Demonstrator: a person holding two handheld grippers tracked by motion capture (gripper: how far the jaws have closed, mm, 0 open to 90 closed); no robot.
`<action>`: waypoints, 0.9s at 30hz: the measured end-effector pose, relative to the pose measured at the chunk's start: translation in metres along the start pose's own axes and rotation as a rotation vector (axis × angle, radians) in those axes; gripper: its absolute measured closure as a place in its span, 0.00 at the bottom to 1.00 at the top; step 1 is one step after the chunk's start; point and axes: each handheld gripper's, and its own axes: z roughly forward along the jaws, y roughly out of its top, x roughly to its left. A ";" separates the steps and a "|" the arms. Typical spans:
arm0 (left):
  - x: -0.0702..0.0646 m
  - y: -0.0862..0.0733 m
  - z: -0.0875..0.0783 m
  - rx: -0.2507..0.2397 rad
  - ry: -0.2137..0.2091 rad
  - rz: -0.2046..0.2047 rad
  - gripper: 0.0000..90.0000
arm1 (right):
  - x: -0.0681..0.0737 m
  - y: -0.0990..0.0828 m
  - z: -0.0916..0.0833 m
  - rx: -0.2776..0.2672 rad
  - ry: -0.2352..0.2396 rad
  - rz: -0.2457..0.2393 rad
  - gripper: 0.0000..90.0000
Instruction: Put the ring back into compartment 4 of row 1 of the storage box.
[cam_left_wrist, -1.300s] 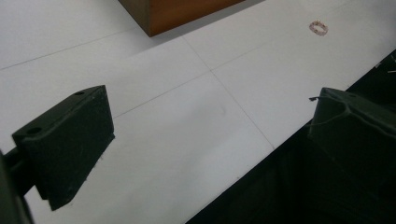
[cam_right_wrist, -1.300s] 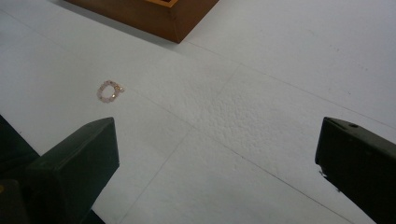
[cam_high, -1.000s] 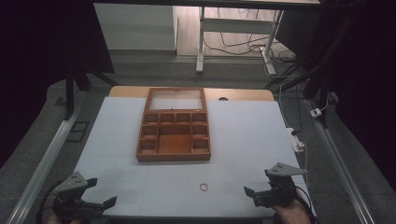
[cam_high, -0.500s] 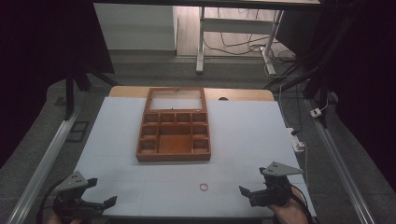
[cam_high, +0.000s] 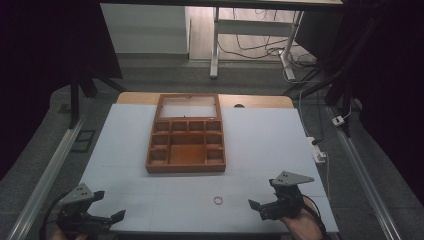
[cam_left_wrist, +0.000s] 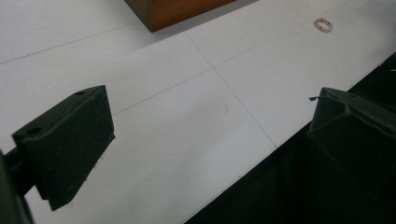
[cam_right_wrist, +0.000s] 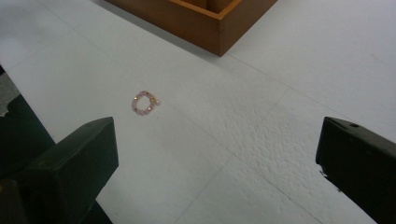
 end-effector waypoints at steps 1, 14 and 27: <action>0.000 0.000 0.000 0.000 0.000 0.000 0.00 | 0.000 0.001 0.002 0.004 0.005 0.006 0.00; 0.000 0.000 0.001 0.005 0.001 0.006 0.00 | 0.005 0.006 0.019 0.063 0.021 -0.004 0.00; 0.000 0.000 0.001 0.004 -0.002 0.006 0.00 | 0.016 0.017 0.043 0.114 0.009 -0.042 0.00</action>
